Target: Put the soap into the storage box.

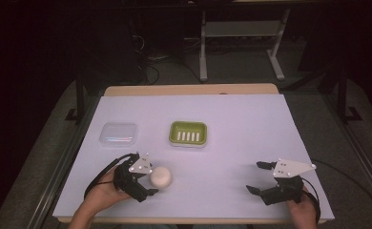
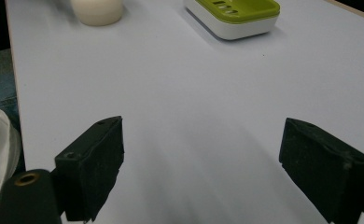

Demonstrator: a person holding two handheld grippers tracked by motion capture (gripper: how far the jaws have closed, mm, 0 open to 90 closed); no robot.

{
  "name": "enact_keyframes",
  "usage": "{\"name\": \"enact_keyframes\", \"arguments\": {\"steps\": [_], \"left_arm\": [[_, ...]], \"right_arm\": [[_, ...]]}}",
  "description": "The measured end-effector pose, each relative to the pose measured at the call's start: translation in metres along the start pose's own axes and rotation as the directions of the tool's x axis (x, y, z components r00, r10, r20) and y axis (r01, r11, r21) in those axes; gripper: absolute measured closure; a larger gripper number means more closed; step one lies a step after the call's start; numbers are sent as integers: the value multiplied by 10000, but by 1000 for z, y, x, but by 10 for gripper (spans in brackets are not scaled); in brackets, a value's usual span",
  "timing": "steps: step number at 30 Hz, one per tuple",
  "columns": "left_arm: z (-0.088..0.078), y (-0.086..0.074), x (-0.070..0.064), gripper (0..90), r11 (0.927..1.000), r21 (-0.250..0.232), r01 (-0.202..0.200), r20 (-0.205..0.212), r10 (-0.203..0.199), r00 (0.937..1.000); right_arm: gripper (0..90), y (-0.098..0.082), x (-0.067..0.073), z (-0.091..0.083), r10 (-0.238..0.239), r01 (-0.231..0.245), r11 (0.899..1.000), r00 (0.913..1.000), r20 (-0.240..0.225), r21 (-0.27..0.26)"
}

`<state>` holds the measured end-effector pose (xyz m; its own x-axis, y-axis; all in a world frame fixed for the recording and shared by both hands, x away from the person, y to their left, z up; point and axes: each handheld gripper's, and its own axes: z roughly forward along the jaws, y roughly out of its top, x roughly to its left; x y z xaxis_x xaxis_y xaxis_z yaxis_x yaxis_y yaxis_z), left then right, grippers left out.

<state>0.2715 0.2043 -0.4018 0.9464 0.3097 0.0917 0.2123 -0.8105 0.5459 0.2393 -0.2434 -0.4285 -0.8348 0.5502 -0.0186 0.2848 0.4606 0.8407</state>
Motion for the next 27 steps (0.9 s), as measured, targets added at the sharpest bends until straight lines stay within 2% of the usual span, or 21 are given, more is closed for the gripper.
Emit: {"name": "enact_keyframes", "arguments": {"steps": [14,17,27], "left_arm": [[9,9,2,147,9998,165,-132,134,130,9998],[11,11,3,146,9991,365,-195,140,190,9997],[16,14,5,145,9989,442,-171,201,162,9997]], "right_arm": [[131,0,0,0,-26,26,10000,10000,-19,-7],[131,0,0,0,-32,32,10000,10000,-26,-12],[131,1,0,1,-64,64,10000,10000,-57,-4]]}}
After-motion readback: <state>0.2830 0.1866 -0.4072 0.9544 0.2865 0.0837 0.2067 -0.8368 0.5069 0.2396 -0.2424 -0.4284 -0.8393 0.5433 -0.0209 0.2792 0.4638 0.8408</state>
